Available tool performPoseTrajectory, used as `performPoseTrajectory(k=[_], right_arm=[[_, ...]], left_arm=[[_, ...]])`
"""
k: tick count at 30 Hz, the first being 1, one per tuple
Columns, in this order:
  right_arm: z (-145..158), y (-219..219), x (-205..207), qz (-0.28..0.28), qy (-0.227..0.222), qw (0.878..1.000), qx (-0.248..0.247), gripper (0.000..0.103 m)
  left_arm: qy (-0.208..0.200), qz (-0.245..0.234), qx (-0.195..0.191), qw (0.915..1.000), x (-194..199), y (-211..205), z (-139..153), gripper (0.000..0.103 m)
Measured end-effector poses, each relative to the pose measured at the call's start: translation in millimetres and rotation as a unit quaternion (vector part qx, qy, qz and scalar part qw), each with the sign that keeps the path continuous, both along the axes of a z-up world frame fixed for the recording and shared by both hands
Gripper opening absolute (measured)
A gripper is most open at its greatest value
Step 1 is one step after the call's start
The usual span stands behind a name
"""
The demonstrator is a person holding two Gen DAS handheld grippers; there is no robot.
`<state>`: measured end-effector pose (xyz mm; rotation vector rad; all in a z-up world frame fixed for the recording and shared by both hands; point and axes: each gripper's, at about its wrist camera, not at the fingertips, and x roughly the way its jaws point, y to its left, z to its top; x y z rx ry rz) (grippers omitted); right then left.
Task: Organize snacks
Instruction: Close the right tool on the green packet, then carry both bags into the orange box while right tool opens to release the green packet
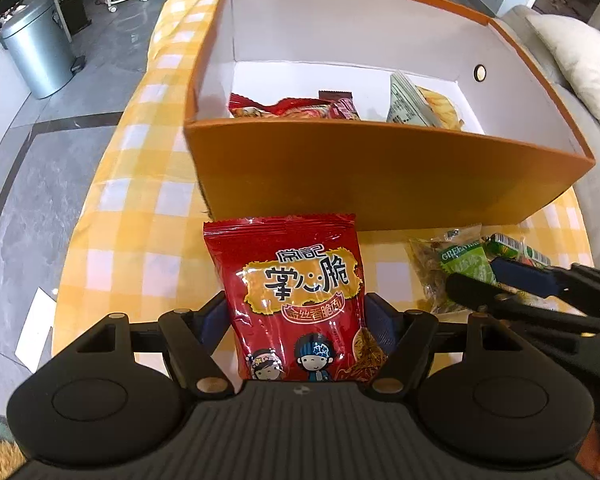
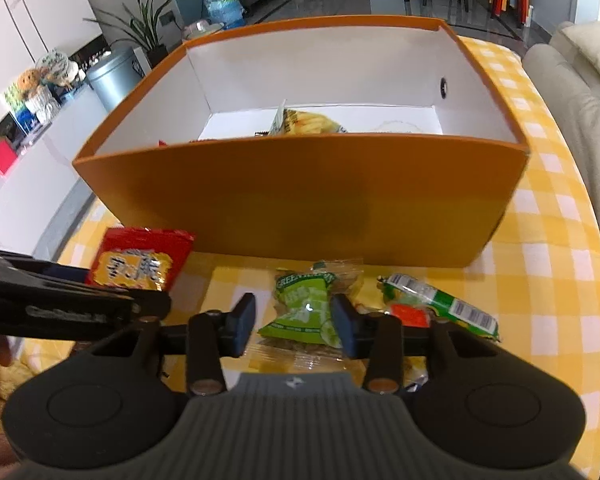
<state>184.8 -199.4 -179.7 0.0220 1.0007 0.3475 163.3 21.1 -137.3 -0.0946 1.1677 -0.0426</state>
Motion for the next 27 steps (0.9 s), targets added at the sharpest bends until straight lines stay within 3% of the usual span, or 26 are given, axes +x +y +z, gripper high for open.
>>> performPoseTrajectory(k=[7,17,27], right_arm=[[-18.0,9.3,7.1,0.0,0.02,1.0,-0.021,0.043],[-24.0,16.2,7.6,0.004,0.011,0.999,-0.036,0.032],[3.9,10.8,-10.7,0.015,0.001,1.0,-0.005,0.029]], left_arm=[[-0.001,0.008,-0.008,0.9999,0.2,1.1,0.5,0.082],[-0.007,0.01,-0.016,0.9998,-5.2,3.9,7.9,0.082],[-0.033,-0.003,-0.021,0.9992,-23.7,1.9,35.5,0.082]])
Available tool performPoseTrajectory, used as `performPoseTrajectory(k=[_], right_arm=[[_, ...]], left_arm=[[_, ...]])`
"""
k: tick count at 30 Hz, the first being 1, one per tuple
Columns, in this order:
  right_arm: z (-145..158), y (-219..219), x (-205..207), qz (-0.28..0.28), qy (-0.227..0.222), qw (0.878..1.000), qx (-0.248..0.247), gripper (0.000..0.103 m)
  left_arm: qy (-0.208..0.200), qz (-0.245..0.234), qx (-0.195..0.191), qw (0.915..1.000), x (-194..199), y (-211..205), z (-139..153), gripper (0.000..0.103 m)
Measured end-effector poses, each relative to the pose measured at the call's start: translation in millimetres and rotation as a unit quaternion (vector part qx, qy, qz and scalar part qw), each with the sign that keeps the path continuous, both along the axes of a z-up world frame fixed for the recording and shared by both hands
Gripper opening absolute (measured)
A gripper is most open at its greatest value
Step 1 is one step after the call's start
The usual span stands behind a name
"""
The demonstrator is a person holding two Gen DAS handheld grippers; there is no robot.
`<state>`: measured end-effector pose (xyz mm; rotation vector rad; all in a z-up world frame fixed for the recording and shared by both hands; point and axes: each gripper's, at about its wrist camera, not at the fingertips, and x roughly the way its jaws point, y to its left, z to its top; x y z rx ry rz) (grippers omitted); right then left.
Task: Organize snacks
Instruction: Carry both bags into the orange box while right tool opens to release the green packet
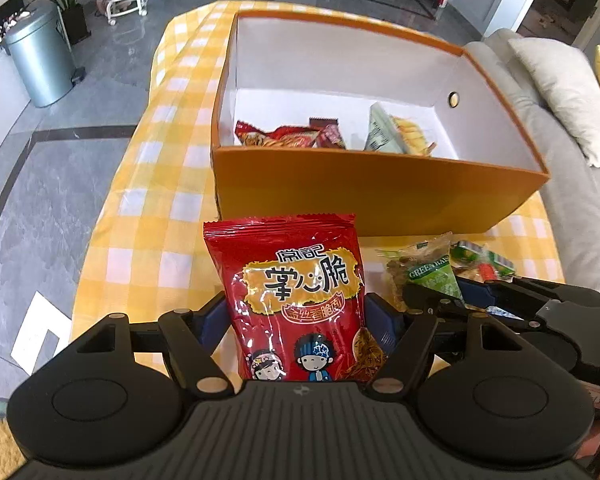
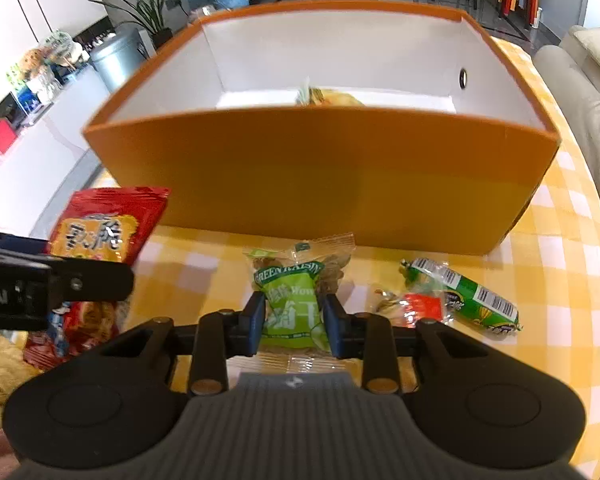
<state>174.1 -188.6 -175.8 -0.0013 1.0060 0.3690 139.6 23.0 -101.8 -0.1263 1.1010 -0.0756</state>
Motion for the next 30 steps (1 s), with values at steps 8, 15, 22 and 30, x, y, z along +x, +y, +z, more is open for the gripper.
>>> performPoseTrajectory(k=[8,15,22,30], right_arm=[[39.9,-6.8,-24.5,-0.003,-0.035,0.999,0.013,0.029],[82.4,-13.8,-46.4,-0.004,-0.093,0.995,0.024,0.029],[118.1,-21.5,-42.0,-0.005,-0.121,0.992,0.039,0.029],[145.7,-23.9,-1.9,-0.011,-0.14,0.99,0.006,0.029]], left_arm=[[-0.037,-0.013,0.002,0.9992,-15.8,-3.7,29.2,0.082],[-0.073,-0.027,0.007,0.997,-20.4,-7.0,55.9,0.082],[-0.105,-0.045,0.013,0.9934,-7.3,-10.1,84.2,0.082],[-0.123,-0.059,0.028,0.9902,30.6,-13.4,105.8,0.082]])
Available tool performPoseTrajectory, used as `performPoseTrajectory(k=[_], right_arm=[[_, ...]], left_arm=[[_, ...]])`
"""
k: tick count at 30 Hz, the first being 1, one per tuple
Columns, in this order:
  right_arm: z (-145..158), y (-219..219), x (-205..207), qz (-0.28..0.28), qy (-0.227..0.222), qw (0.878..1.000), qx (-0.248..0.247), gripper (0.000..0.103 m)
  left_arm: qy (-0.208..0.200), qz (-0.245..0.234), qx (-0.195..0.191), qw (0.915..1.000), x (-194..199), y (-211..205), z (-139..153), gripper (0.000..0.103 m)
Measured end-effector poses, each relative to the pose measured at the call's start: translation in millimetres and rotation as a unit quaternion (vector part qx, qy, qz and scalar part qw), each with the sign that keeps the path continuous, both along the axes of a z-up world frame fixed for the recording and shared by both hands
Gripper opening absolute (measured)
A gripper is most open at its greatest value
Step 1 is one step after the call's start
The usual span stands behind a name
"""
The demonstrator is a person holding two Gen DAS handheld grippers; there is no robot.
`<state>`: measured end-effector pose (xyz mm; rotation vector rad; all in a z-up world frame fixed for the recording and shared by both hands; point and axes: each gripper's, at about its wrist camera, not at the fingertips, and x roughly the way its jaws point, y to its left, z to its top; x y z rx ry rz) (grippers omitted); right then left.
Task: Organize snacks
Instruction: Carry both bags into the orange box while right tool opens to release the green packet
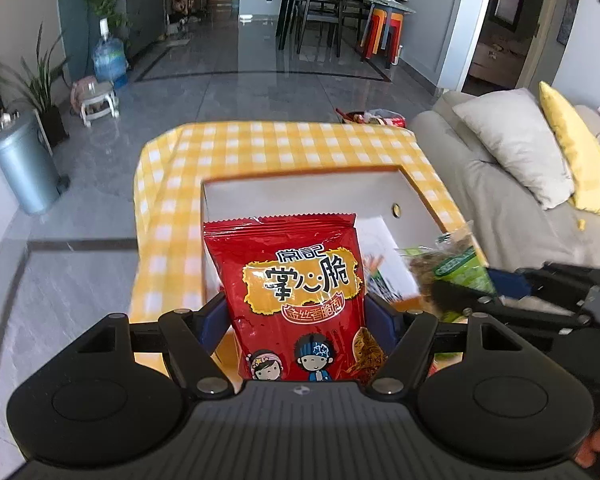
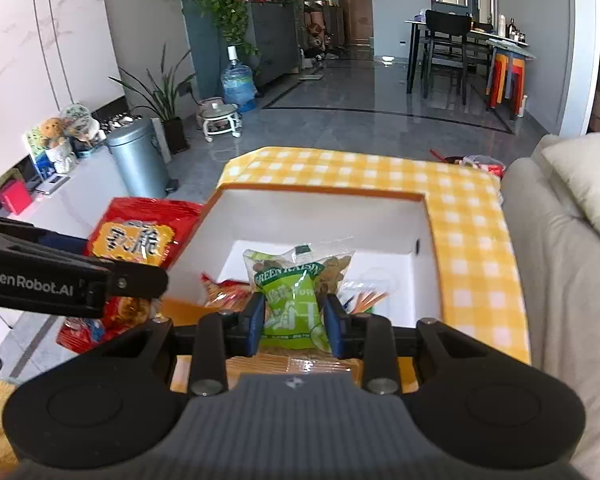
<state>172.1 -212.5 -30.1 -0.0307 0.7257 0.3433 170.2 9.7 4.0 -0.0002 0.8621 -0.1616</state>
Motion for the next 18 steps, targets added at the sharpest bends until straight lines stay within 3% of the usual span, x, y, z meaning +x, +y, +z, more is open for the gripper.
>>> performPoseTrajectory(k=[2,3,4,11,18], right_arm=[[4.6,-0.1,12.3,-0.001,-0.006,1.0,-0.011,0.028],[6.5,0.3,18.6,-0.001,-0.01,1.0,-0.018,0.013],[7.5,0.9,25.5,-0.002,-0.01,1.0,-0.027,0.008],[0.3,1.2,80.0,-0.004,0.01,0.999,-0.047,0.001],[-26.2,-10.2,106.4,0.006,0.065,0.997,-0.039,0.003]], left_arm=[[-0.003,-0.005,0.017,0.9998,12.6,-3.1,1.2,0.082],[-0.005,-0.009,0.023,0.9997,15.7,-4.7,2.4,0.082],[-0.005,-0.013,0.029,0.9995,22.3,-6.8,2.8,0.082],[0.014,-0.022,0.062,0.9977,66.2,-13.5,-9.4,0.082],[0.055,-0.028,0.067,0.9958,88.3,-6.2,-33.8,0.082]])
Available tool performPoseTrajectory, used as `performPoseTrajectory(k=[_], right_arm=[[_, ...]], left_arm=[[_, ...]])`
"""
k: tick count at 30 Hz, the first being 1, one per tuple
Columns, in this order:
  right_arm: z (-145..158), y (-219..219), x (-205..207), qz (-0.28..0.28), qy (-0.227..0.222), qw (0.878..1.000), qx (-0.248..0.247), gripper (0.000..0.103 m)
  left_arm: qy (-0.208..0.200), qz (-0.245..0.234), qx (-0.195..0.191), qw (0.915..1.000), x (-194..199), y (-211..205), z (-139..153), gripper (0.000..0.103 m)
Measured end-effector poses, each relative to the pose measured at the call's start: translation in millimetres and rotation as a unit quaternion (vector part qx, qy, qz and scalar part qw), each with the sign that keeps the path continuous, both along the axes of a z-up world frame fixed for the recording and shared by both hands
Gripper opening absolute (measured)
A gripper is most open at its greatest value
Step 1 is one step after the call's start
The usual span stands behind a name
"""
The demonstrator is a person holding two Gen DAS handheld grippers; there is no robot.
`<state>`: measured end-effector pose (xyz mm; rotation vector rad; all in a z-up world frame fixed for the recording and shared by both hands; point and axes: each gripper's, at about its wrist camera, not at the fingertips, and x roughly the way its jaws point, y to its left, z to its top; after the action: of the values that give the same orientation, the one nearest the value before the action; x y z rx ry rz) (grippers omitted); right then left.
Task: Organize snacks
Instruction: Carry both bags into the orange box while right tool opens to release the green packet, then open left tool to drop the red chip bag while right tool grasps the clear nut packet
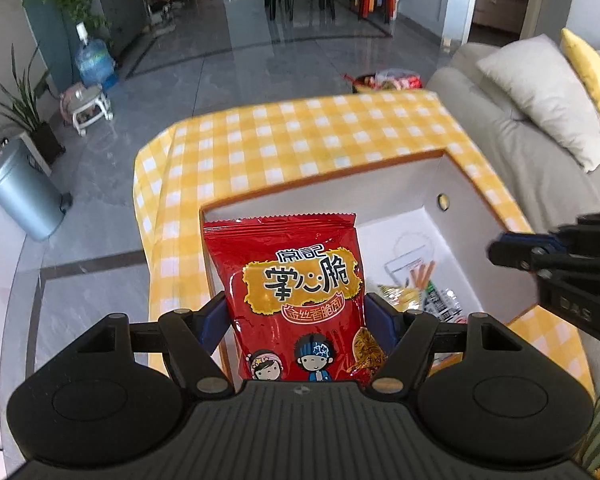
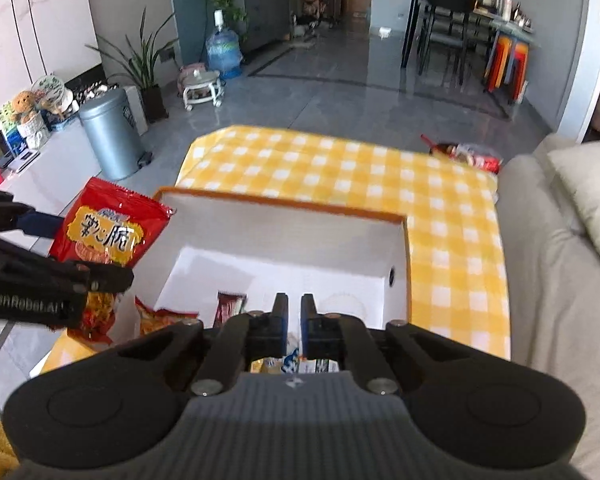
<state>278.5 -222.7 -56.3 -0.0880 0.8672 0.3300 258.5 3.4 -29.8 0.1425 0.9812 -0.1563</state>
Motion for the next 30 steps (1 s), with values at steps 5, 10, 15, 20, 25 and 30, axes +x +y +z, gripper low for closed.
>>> performPoseTrajectory(k=[5,10,15,20,25,30], right_arm=[[-14.7,-12.7,-2.1,0.004,0.063,0.998,0.033,0.007],[-26.5,-18.6,-40.2,0.022,0.096,0.994,0.055,0.018],[-47.6,-15.8,-72.5,0.019,0.138,0.988,0.07,0.026],[-77.8,-3.6,-98.8,0.01,0.186,0.979,0.083,0.038],[-101.3,12.4,-112.2,0.013,0.23,0.969,0.087,0.054],[-116.1,25.9,-122.2,0.022,0.247,0.967,0.065,0.068]], left_arm=[[0.025,0.006,0.009,0.9996,8.7,4.0,-17.5,0.082],[0.036,-0.001,0.021,0.9991,11.0,3.7,-34.1,0.082],[0.039,-0.012,0.046,0.9981,17.3,0.9,-48.1,0.082],[0.044,-0.03,0.06,0.9968,26.9,-3.3,-62.2,0.082],[0.025,-0.048,0.108,0.9927,37.6,-13.4,-77.2,0.081],[0.008,-0.084,0.167,0.9823,42.2,-24.3,-91.8,0.081]])
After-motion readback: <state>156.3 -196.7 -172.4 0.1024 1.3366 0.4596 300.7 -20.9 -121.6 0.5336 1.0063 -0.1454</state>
